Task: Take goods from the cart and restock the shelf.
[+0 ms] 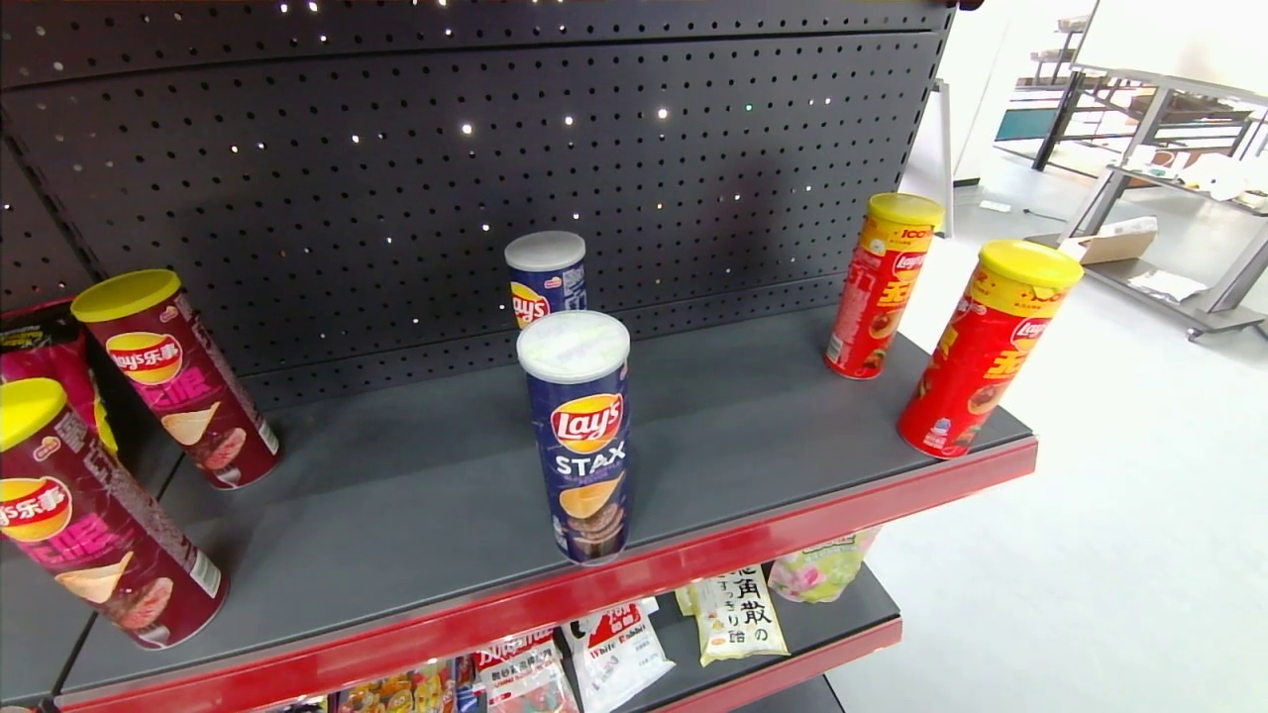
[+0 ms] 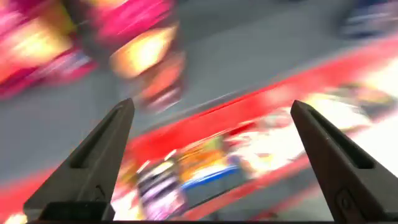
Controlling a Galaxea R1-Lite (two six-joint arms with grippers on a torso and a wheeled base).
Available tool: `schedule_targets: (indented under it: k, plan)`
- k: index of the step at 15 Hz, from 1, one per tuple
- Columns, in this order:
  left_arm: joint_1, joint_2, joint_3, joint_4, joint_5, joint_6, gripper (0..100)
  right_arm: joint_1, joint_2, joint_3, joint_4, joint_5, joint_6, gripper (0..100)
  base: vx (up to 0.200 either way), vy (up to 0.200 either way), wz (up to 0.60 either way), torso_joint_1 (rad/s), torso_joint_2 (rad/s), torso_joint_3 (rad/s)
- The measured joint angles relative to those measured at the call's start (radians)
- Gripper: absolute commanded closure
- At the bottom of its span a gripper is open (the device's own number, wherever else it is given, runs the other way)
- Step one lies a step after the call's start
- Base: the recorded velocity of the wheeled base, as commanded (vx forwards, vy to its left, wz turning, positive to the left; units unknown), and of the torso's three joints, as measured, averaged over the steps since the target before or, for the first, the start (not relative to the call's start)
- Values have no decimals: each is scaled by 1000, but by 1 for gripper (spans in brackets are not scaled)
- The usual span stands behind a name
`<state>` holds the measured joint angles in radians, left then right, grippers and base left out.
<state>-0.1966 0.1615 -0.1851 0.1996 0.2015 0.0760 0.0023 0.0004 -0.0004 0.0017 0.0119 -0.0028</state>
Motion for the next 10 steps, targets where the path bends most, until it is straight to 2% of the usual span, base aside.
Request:
schedule_targets:
  k: [2,3,6,7,8,10]
  plan:
    - [9,-10,-1,26,43,-6,0,0,0,0,0,0,0,0,0,0,0,0,0,0]
    - [38,14,-15,34,49,-11,0,0,0,0,0,0,0,0,0,0,0,0,0,0]
    - [226,71,-26,45,48,-15,0,1,0,0,0,0,0,0,0,0,0,0,0,0]
    - [261,67,-12,45,36,-15,0,1,0,0,0,0,0,0,0,0,0,0,0,0]
    - [273,42,3,42,0,-17,0,0,0,0,0,0,0,0,0,0,0,0,0,0]
    - [242,-48,39,7,-186,-18,0,0,0,0,0,0,0,0,0,0,0,0,0,0]
